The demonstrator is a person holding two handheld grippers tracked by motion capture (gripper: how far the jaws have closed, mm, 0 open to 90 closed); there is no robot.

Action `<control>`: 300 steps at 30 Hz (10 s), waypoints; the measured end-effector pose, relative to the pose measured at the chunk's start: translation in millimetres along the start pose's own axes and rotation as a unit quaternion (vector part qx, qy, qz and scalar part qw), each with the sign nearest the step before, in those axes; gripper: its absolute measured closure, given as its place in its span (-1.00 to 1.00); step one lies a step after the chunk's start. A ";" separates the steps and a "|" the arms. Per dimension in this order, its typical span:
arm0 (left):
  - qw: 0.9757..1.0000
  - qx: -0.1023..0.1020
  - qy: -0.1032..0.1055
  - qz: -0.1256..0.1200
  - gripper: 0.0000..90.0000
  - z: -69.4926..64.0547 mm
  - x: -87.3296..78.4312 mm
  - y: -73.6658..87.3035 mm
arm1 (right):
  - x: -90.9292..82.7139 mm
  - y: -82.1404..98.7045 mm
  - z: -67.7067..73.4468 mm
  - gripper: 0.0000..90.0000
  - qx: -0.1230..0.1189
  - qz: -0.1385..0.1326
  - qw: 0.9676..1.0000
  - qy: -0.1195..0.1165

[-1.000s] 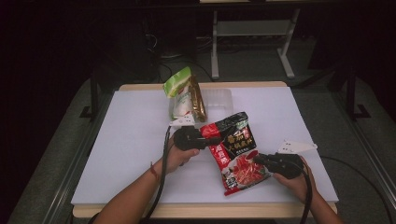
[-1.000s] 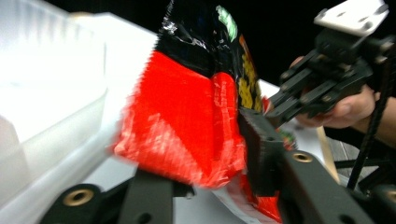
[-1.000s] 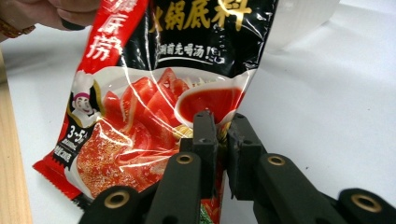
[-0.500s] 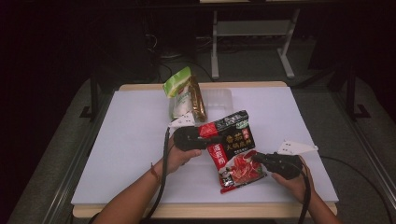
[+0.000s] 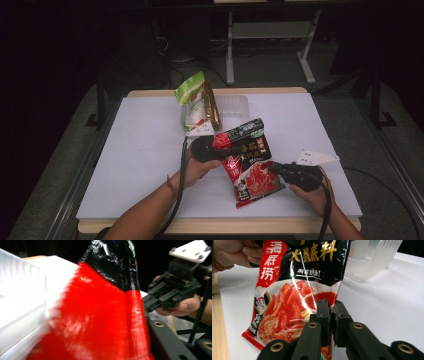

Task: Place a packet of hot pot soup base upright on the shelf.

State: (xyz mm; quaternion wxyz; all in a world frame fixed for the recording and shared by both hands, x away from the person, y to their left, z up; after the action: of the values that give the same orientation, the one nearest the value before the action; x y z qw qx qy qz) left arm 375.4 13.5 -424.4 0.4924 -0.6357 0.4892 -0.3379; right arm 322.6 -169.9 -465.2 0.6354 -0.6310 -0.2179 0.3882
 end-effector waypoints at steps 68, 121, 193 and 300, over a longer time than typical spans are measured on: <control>0.930 0.119 -0.335 -0.099 0.77 80.9 -3.5 -137.1 | -25.9 7.7 -56.2 -0.22 0.062 -0.007 0.993 0.095; 0.924 0.148 -0.340 -0.095 0.71 121.3 47.9 -84.5 | -18.8 16.4 -44.3 -0.24 0.055 0.014 0.996 0.069; 0.957 0.199 -0.212 -0.004 -0.12 62.8 -48.2 -46.3 | -13.5 17.2 -41.8 -0.22 0.008 0.040 0.995 0.088; 0.941 0.117 -0.318 -0.015 -0.49 50.0 -311.4 49.3 | -66.4 33.5 -41.5 -0.59 -0.086 0.013 0.977 0.197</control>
State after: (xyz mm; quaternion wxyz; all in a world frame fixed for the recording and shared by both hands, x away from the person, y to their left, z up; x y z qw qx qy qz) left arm 315.4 323.8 -469.7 0.6878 -0.6555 0.2545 -0.1800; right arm 307.0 -250.4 -488.2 0.6041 -0.7501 -0.1129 0.2442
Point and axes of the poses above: each handheld gripper's, and its own axes: x roughly forward along the jaws, y roughly out of its underside, z roughly to its left, the point moved 8 cm from there along x, roughly forward along the jaws, and after that the axes turned 14 degrees about -z, right-handed, at the moved point
